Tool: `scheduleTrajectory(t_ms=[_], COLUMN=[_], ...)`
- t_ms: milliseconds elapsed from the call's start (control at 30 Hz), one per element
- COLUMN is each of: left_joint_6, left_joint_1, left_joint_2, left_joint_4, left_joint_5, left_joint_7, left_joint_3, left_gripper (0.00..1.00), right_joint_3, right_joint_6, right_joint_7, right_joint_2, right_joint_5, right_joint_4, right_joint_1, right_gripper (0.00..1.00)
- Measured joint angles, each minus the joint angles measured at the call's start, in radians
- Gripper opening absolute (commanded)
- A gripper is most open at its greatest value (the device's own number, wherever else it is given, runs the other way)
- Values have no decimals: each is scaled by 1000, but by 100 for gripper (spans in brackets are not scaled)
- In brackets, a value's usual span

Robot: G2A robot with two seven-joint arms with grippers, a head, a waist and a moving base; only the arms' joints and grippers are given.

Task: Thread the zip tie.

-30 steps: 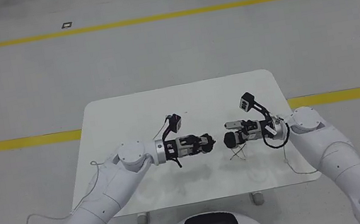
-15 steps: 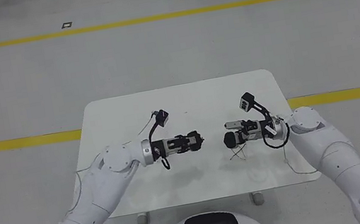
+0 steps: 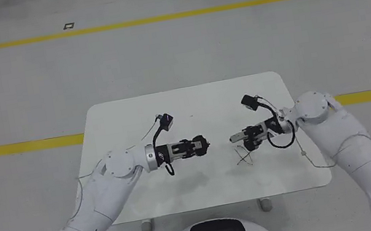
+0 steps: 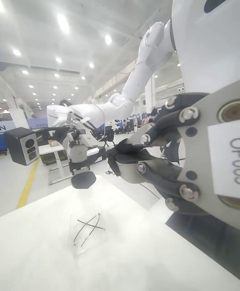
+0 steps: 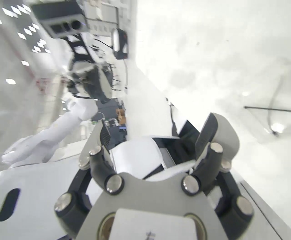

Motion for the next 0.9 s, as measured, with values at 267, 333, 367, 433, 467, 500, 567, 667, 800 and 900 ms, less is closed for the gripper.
scheduleTrajectory(t_ms=[267,333,367,433,467,500,567,667,800,900], left_joint_6=[0,0,0,0,0,0,0,0,0,0], left_joint_1=[0,0,0,0,0,0,0,0,0,0], left_joint_2=[0,0,0,0,0,0,0,0,0,0], left_joint_4=[0,0,0,0,0,0,0,0,0,0], left_joint_5=[0,0,0,0,0,0,0,0,0,0], left_joint_7=[0,0,0,0,0,0,0,0,0,0], left_joint_3=[0,0,0,0,0,0,0,0,0,0], left_gripper=[0,0,0,0,0,0,0,0,0,0], right_joint_3=[-102,-101,-101,-101,-101,-103,-110,-133,-260,-389], right_joint_6=[-73,-72,-72,-72,-72,-74,-92,-162,-184,-182], right_joint_7=[-1,-1,-1,-1,-2,-10,-11,-5,-1,-1], right_joint_2=[1,1,1,1,1,2,6,15,27,34], right_joint_5=[-96,-96,-96,-96,-97,-106,-167,-296,-469,-540], right_joint_4=[-8,-8,-8,-8,-8,-13,-36,-72,-130,-146], right_joint_1=[57,56,56,56,56,57,75,104,161,216], right_gripper=[100,100,100,100,100,100,100,100,100,100])
